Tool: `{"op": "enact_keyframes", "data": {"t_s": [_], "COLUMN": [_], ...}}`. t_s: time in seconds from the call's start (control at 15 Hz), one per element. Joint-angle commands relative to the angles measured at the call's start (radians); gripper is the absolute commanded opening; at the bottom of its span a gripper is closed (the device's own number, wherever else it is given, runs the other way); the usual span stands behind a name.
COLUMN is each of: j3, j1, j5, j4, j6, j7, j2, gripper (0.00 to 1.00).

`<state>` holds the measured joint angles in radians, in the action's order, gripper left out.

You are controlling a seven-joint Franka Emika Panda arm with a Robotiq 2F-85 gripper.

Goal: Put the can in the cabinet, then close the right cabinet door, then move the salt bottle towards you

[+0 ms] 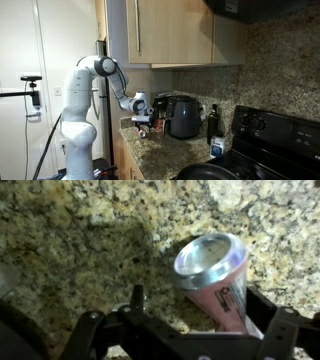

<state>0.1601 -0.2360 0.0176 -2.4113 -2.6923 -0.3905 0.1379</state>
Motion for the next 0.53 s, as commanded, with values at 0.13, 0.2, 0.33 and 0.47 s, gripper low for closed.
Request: {"op": "enact_keyframes", "data": {"t_s": [0.13,0.2,0.33,0.47], "j3": [0.069,0.075,0.074,0.08], "j1": [0.072,0.078,0.08,0.084], "j5": [0.068,0.074,0.068,0.087], "j4": [0.033,0.041,0.051,0.056], "j6": [0.09,0.105,0.132,0.14], "j7": [-0.119,-0.135,-0.133,-0.149], "j2": [0.019,0.025,0.029,0.03], "gripper": [0.75,0.73,0.58,0.45]}}
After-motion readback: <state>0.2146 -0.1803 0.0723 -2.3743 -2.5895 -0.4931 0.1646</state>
